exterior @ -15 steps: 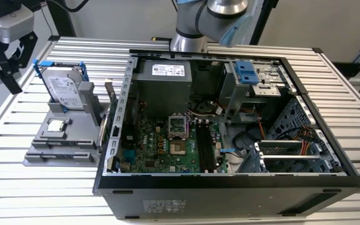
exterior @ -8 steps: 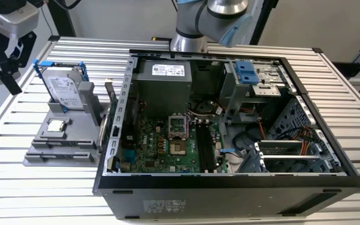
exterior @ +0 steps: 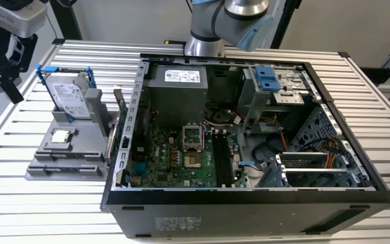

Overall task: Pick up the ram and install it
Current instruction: 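Pick up the ram and move it above insertion slot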

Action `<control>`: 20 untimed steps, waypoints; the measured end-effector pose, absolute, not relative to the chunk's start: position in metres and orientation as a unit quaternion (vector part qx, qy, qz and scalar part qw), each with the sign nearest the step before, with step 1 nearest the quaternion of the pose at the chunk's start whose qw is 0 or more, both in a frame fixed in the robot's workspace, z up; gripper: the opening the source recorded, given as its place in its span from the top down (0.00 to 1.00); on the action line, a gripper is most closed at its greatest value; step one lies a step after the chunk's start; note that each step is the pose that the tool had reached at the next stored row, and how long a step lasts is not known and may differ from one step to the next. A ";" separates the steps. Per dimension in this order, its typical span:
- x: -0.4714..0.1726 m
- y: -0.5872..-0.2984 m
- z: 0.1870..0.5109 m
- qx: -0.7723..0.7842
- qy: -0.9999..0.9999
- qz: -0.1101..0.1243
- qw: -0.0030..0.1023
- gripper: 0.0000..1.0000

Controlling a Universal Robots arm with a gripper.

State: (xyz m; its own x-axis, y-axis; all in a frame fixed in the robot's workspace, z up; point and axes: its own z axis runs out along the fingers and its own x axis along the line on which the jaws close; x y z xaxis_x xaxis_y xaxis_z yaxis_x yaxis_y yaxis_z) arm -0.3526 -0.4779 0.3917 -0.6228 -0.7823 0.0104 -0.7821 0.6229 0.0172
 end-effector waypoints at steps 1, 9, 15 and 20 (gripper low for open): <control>-0.353 -0.478 0.392 0.442 -0.897 -0.005 0.008 1.00; -0.353 -0.478 0.392 0.504 -0.864 -0.005 0.009 1.00; -0.353 -0.478 0.392 0.550 -0.835 -0.004 0.009 1.00; -0.353 -0.478 0.392 0.587 -0.809 -0.004 0.009 1.00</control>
